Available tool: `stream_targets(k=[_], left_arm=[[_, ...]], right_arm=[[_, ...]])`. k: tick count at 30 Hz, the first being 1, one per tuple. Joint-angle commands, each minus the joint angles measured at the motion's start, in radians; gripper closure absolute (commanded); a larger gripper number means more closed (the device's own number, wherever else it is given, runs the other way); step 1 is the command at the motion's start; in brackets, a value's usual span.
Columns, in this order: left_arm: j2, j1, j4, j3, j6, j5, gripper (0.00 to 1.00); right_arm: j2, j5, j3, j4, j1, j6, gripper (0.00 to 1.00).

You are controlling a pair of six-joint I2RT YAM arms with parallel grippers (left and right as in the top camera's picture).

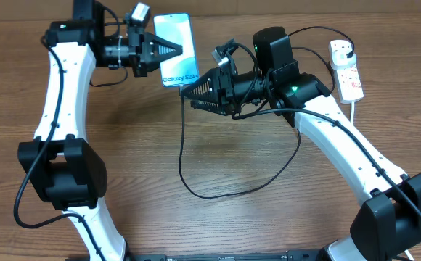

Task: Plug charger to phone and switch on socket

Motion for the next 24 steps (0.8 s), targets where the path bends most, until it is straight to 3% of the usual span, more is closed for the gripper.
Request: stream_targets(k=[1,5,15,17,24], left_arm=[[-0.02,0.0,0.003,0.002,-0.014,0.017,0.96],[-0.02,0.0,0.003,0.002,-0.014,0.035,0.96],[-0.02,-0.01,-0.004,0.002,-0.013,0.046,0.96],[-0.02,-0.02,-0.004,0.002,-0.013,0.046,0.96],[-0.02,-0.034,-0.005,0.002,-0.013,0.047,0.96]], right_arm=[[0.008,-0.023,0.008,-0.026,-0.005,-0.055,0.52],[0.008,-0.012,0.008,-0.031,-0.005,-0.062,0.61],[0.008,0.018,0.008,-0.008,-0.005,-0.042,0.68],[0.008,0.017,0.008,0.027,-0.005,-0.003,0.75],[0.008,0.017,0.008,0.048,-0.005,0.006,0.76]])
